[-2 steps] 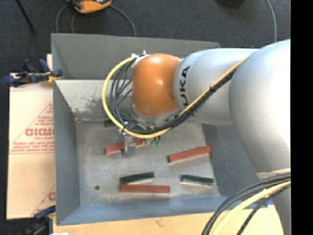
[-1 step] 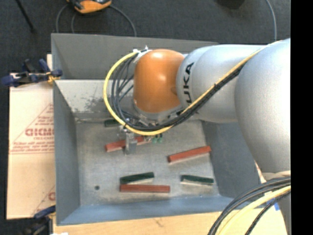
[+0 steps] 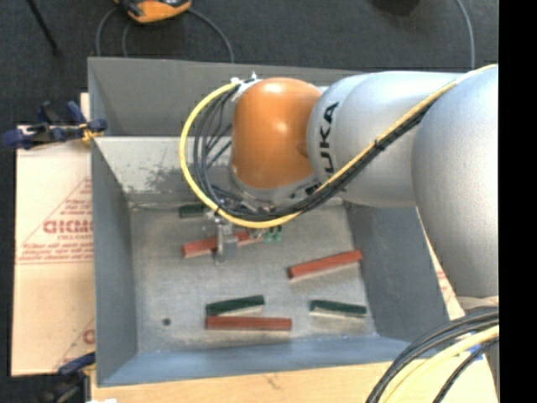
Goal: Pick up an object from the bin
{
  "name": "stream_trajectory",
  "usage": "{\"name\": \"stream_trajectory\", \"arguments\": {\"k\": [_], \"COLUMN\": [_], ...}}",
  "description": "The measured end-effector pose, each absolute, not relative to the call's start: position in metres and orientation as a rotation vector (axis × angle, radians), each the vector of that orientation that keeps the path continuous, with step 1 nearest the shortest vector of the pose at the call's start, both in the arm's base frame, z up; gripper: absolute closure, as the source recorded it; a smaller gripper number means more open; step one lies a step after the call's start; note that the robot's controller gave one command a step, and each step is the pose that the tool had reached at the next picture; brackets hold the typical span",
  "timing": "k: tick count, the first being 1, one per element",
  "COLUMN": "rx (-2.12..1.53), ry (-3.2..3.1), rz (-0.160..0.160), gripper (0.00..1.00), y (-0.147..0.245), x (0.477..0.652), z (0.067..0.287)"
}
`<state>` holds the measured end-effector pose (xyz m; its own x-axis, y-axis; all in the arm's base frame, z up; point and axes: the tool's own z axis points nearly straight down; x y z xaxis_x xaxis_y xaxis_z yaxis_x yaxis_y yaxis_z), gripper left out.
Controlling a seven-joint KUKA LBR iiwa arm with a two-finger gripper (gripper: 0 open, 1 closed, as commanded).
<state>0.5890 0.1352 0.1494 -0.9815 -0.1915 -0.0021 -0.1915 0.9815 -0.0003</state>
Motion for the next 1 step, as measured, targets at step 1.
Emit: {"name": "stream_trajectory", "arguments": {"k": [1], "rx": [-0.299], "ry": [3.123], "rz": [0.000], "gripper": [1.00], "y": [0.1351], "x": [0.5898], "z": [0.1638]}}
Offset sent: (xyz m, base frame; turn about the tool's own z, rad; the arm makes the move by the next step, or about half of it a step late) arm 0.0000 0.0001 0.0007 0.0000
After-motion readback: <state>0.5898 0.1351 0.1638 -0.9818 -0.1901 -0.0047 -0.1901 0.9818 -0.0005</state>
